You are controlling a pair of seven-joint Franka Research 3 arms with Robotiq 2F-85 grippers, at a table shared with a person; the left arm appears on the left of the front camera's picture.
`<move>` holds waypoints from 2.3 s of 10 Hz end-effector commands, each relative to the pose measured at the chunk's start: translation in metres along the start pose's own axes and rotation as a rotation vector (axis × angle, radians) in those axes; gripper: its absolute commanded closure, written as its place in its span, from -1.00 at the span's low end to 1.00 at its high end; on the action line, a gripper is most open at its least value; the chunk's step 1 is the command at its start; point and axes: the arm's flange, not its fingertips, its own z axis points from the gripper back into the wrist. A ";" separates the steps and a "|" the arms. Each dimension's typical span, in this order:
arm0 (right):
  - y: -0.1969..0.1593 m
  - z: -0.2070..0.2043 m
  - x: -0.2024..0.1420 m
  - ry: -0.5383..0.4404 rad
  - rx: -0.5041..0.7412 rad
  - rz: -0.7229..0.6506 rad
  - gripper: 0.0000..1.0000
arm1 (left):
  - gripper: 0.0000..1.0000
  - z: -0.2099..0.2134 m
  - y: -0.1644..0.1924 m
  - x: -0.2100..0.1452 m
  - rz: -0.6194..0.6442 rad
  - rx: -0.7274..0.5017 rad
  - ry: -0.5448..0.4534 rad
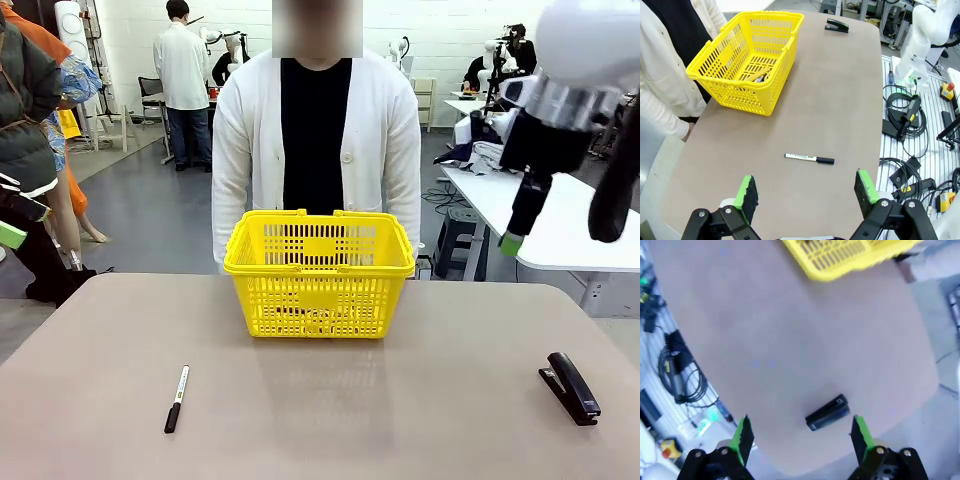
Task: Place the items the person wants into the basket.
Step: Pick up the item the person points to and place it in the Market Basket.
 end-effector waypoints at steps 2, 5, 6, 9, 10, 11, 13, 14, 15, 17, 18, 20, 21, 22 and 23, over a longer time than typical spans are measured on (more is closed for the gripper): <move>0.001 -0.033 -0.015 -0.070 0.044 0.002 -1.00 | -1.00 0.000 0.000 -0.001 -0.014 -0.005 -0.022; -0.002 -0.033 -0.015 -0.029 0.032 -0.019 -1.00 | -1.00 0.000 0.000 -0.001 -0.014 -0.005 -0.022; -0.002 -0.033 -0.015 -0.029 0.032 -0.019 -1.00 | -1.00 0.000 0.000 -0.001 -0.014 -0.005 -0.022; -0.002 -0.033 -0.015 -0.029 0.032 -0.019 -1.00 | -1.00 0.000 0.000 -0.001 -0.014 -0.005 -0.022; -0.002 -0.033 -0.015 -0.029 0.032 -0.019 -1.00 | -1.00 0.000 0.000 -0.001 -0.014 -0.005 -0.022; -0.002 -0.033 -0.015 -0.029 0.032 -0.019 -1.00 | -1.00 0.000 0.000 -0.001 -0.014 -0.005 -0.022; -0.002 -0.033 -0.015 -0.029 0.032 -0.019 -1.00 | -1.00 0.000 0.000 -0.001 -0.014 -0.005 -0.022; -0.002 -0.033 -0.015 -0.029 0.032 -0.019 -1.00 | -1.00 0.000 0.000 -0.001 -0.014 -0.005 -0.022; -0.002 -0.033 -0.015 -0.029 0.032 -0.019 -1.00 | -1.00 0.000 0.000 -0.001 -0.014 -0.005 -0.022; -0.002 -0.033 -0.015 -0.029 0.032 -0.019 -1.00 | -1.00 0.000 0.000 -0.001 -0.014 -0.005 -0.022; -0.002 -0.033 -0.015 -0.029 0.032 -0.019 -1.00 | -1.00 0.000 0.000 -0.001 -0.014 -0.005 -0.022; 0.021 -0.022 -0.047 -0.113 0.053 0.073 -1.00 | -1.00 0.000 0.000 -0.001 -0.014 -0.005 -0.022; 0.036 -0.006 -0.081 -0.193 0.048 0.109 -1.00 | -1.00 0.000 0.000 -0.001 -0.014 -0.005 -0.022; 0.044 0.012 -0.114 -0.260 0.058 0.128 -1.00 | -1.00 0.000 0.000 -0.001 -0.014 -0.005 -0.022; 0.047 0.028 -0.147 -0.336 0.079 0.135 -1.00 | -1.00 0.000 0.000 -0.001 -0.014 -0.005 -0.022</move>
